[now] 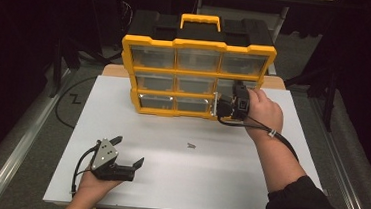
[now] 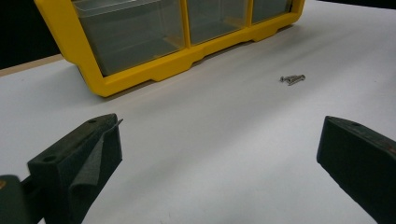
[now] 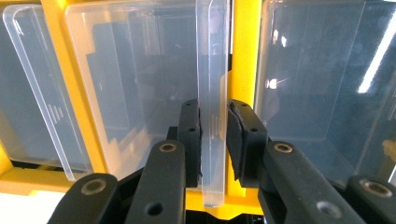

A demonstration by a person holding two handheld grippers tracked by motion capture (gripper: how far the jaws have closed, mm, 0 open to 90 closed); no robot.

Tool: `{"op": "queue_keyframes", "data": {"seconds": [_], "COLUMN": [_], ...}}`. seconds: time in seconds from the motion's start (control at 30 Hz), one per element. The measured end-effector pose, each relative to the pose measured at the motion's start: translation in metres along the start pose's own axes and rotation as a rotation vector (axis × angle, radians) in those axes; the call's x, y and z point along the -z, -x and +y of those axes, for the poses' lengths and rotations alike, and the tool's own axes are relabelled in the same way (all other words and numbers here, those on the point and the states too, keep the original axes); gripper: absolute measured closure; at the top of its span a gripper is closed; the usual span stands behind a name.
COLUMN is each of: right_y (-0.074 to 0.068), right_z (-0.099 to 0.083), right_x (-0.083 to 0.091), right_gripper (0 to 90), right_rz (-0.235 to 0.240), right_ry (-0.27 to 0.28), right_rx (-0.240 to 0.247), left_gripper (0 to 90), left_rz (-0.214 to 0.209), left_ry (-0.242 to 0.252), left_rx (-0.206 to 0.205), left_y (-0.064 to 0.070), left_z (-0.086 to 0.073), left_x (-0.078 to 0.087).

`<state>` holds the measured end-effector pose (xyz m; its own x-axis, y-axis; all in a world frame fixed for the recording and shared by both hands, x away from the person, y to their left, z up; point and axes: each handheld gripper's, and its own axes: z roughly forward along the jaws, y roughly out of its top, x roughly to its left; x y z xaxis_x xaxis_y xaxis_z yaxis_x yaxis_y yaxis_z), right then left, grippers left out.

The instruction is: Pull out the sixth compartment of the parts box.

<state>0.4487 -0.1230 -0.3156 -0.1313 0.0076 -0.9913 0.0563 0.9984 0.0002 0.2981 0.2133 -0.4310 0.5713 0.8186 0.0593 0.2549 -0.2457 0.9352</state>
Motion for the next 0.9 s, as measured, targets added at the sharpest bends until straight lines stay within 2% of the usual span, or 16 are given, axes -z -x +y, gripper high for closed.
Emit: {"op": "queue_keyframes", "data": {"seconds": [0.5,0.53,0.9], "right_y": [-0.001,-0.002,-0.001], "right_z": [-0.002,-0.003,-0.003], "right_x": [0.013,0.015,0.024], "right_gripper": [78.0,78.0,77.9], "right_rz": [0.005,0.009,0.014], "right_ry": [0.006,0.005,0.011], "right_rx": [-0.001,-0.012,0.0], "left_gripper": [0.9,0.9,0.9], "left_rz": [0.001,0.001,0.002], "left_ry": [0.005,0.005,0.008], "left_rx": [-0.001,-0.001,0.001], "left_y": [0.0,0.0,0.0], "left_z": [0.001,0.001,0.001], "left_x": [0.0,0.0,0.001]}}
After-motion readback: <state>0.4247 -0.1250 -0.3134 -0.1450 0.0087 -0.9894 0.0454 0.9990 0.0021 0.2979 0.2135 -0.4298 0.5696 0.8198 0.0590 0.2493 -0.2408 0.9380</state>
